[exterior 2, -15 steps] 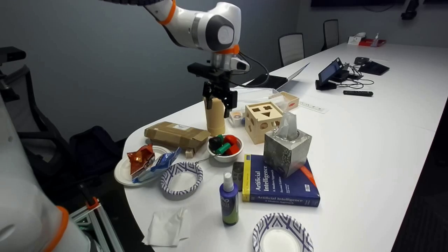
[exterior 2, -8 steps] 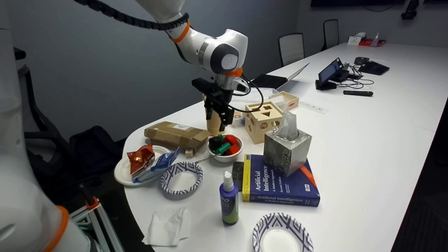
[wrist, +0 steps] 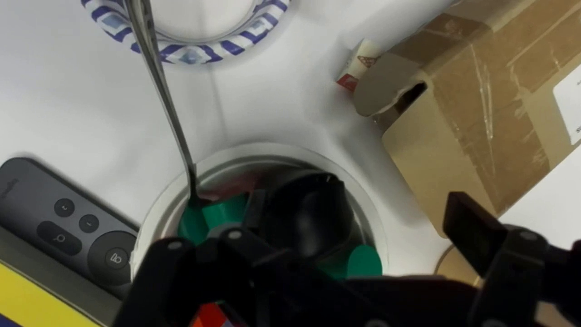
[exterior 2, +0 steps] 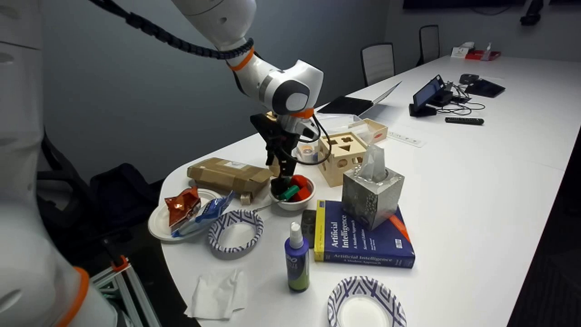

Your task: Remove the black object from the white bowl and place it on the paper plate

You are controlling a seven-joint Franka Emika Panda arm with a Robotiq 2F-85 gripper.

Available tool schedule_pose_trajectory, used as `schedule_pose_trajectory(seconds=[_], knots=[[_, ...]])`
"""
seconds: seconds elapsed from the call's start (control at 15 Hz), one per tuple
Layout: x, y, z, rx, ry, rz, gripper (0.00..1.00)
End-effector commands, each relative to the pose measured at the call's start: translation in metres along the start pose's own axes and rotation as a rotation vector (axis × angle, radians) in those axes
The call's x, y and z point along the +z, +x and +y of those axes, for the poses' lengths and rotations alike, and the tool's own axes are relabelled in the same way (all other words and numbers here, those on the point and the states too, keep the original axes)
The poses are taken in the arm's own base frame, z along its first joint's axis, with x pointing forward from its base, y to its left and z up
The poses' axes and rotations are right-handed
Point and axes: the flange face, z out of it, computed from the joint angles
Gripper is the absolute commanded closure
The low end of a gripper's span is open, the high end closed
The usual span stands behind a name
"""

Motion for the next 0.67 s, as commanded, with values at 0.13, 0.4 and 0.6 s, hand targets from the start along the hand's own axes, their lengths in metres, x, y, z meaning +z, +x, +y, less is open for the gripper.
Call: schedule_pose_trajectory(seconds=[0.13, 0.4, 0.6], knots=[[0.0116, -0.0029, -0.0021, 0.118, -0.007, -0.015, 0.00], [0.0139, -0.0060, -0.0036, 0.190, -0.025, -0.019, 0.00], [0.0169, -0.0052, -0.0035, 0.247, -0.052, -0.029, 0.00]])
